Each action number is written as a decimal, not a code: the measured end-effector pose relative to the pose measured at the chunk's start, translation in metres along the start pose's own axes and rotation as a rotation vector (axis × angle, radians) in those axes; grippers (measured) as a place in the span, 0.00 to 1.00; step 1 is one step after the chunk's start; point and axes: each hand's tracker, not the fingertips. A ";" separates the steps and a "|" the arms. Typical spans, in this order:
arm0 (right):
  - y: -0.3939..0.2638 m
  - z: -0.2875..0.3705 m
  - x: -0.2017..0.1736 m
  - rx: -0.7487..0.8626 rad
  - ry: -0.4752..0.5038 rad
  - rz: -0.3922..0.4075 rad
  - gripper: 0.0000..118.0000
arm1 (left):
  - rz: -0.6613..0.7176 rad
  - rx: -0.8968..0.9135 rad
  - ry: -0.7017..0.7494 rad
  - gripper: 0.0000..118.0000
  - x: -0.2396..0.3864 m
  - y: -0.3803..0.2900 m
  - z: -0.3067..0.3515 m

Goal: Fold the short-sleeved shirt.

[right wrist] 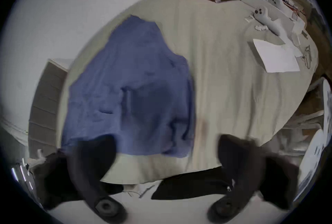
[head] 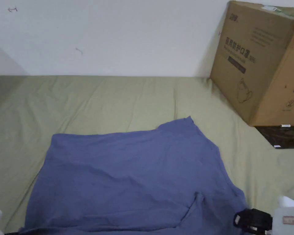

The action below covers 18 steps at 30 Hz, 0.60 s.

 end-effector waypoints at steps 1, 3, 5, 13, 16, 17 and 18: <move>0.001 -0.006 0.002 0.005 0.005 0.000 0.98 | -0.001 0.006 -0.005 0.05 0.000 0.001 0.004; 0.005 -0.019 0.004 -0.033 -0.012 0.029 0.98 | 0.001 0.018 -0.015 0.05 0.010 0.004 0.014; 0.008 -0.032 0.002 -0.084 -0.055 0.077 0.97 | 0.001 0.020 -0.015 0.05 0.011 0.007 0.018; -0.005 -0.031 -0.011 -0.081 -0.106 0.350 0.04 | 0.012 -0.004 -0.017 0.05 0.009 0.009 0.021; -0.007 -0.014 0.001 -0.068 -0.066 0.306 0.03 | 0.033 -0.013 -0.045 0.05 0.007 0.008 0.023; -0.006 -0.011 0.006 -0.075 -0.020 0.267 0.03 | 0.034 -0.016 -0.043 0.05 0.007 0.006 0.024; -0.006 -0.009 0.008 -0.077 -0.030 0.250 0.03 | 0.030 -0.018 -0.042 0.05 0.005 0.006 0.024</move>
